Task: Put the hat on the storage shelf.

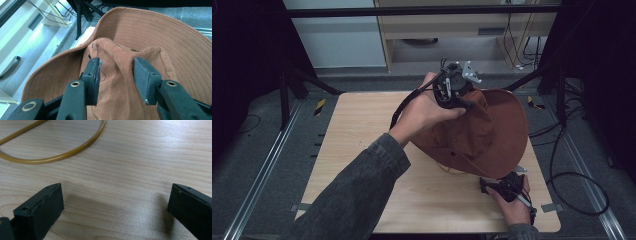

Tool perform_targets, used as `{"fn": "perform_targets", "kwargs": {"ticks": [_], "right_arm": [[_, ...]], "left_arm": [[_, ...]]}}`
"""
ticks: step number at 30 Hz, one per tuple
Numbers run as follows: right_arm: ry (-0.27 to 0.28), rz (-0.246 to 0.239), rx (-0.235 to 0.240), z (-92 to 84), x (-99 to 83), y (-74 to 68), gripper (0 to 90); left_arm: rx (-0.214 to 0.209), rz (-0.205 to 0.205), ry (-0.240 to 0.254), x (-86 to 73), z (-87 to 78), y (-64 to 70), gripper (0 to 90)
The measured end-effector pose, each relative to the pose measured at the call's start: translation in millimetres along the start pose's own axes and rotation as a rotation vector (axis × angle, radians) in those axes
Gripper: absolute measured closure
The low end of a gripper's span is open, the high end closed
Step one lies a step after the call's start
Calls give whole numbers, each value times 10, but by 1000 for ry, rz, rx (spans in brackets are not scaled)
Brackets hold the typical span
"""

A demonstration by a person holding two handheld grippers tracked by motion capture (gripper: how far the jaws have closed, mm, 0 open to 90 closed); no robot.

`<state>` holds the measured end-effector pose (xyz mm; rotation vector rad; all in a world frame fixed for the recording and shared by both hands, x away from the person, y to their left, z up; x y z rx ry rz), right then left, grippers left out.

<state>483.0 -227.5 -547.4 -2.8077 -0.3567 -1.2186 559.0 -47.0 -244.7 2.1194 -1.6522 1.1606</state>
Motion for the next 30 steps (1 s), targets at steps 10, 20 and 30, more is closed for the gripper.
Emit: {"fn": "perform_targets", "kwargs": {"ticks": [10,20,30], "right_arm": [[0,-1,-5,-1,0,5,5],[-6,11,-3,-12,-1,-3,5],[-6,10,-5,-11,-5,-2,5]], "left_arm": [[-8,9,15,17,-21,52,548],[-16,11,21,7,-37,105,465],[-20,-25,59,-91,-138,95,133]]}}
Point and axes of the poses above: each handheld gripper's, and its own axes: z roughly forward along the jaws, x roughly out of its top, y roughly to its right, the point moved 5 cm from there along z, roughly forward along the jaws, and after that the axes turned 1 degree about -x, right-handed, at the moved point
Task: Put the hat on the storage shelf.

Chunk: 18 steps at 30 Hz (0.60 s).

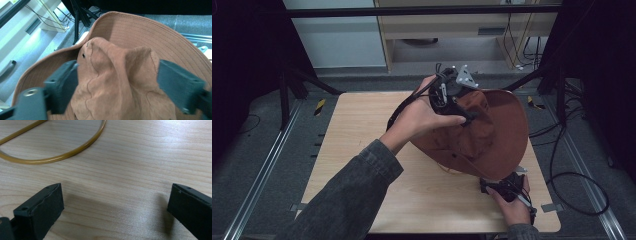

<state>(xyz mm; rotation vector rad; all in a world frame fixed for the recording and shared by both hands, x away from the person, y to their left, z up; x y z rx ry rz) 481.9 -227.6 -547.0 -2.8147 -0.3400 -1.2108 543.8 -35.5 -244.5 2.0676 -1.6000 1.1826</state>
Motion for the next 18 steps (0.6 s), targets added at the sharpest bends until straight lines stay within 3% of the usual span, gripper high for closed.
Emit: {"fn": "perform_targets", "kwargs": {"ticks": [9,18], "right_arm": [[1,-10,-2,0,-7,2,5],[2,-12,5,-1,-7,-1,5]], "left_arm": [[40,-35,63,-250,-433,-144,75],[118,-88,91,-712,-937,-348,66]]}}
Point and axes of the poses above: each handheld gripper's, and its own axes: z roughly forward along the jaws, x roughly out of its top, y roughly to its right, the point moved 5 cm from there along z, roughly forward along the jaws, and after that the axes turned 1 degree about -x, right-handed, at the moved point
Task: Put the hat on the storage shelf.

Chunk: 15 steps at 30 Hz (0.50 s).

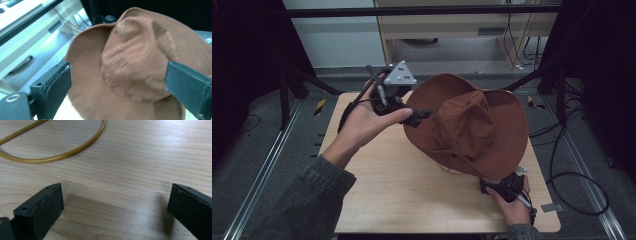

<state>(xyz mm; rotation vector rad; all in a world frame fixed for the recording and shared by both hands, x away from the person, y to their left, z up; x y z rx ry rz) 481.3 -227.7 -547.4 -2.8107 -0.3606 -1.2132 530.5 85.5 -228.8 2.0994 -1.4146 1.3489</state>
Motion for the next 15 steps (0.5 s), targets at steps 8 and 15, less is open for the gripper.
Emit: {"fn": "perform_targets", "kwargs": {"ticks": [8,15], "right_arm": [[4,6,8,-11,-8,-8,5],[-4,33,16,-34,-32,-27,6]], "left_arm": [[61,-60,22,-492,-324,-233,50],[103,-146,0,-1114,-455,-380,48]]}}
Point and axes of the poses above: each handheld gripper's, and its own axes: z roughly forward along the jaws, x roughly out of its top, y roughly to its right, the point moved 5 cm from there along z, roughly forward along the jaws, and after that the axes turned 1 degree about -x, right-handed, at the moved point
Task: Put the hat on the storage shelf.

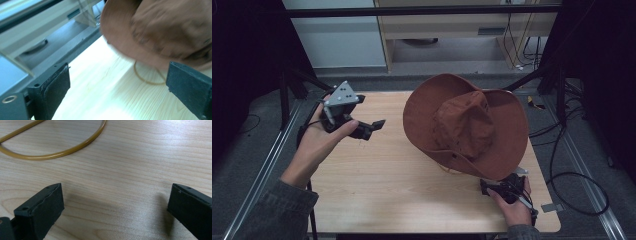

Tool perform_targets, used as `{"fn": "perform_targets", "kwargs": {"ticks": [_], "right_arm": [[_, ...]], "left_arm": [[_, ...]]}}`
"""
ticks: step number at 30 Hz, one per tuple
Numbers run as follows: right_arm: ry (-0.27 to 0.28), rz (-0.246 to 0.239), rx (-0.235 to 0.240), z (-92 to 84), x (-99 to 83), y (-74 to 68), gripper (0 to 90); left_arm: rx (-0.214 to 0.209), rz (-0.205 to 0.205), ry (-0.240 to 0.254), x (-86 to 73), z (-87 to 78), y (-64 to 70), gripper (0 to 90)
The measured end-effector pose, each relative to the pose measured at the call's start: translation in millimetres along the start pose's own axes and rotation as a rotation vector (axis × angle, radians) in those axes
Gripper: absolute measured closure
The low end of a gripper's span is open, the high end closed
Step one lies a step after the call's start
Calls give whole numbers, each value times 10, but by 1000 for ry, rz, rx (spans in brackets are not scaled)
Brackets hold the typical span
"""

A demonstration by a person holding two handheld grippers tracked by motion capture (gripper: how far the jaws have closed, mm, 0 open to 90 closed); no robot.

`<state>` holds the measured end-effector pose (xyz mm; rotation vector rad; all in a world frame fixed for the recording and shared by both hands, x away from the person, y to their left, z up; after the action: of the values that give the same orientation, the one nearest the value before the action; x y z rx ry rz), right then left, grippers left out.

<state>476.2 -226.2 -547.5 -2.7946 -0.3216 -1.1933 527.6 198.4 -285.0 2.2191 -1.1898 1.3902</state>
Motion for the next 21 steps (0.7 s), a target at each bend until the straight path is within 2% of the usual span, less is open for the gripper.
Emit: {"fn": "perform_targets", "kwargs": {"ticks": [6,8,11,14,17,19,21], "right_arm": [[2,-2,1,-12,-12,11,6],[1,-1,2,-12,-12,11,6],[2,-2,2,-12,-12,11,7],[2,-2,3,-13,-12,11,6],[1,1,1,-12,-12,9,6],[1,0,2,-12,-12,9,6],[1,0,3,-13,-12,10,6]], "left_arm": [[30,-52,-71,-587,67,-125,53],[33,-83,-87,-789,127,-135,56],[43,-114,-122,-1096,227,-133,56],[33,-172,-134,-1380,324,-111,60],[44,-188,-173,-1648,413,-87,60],[40,-212,-186,-1812,465,-63,60],[52,-228,-207,-1969,505,-47,62]]}}
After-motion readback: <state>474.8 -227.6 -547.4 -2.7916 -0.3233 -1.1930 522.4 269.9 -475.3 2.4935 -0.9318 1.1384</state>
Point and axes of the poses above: each handheld gripper's, and its own axes: z roughly forward along the jaws, x roughly out of its top, y roughly to its right, the point moved 5 cm from there along z, roughly forward along the jaws, and after that the axes turned 1 degree about -x, right-handed, at the moved point
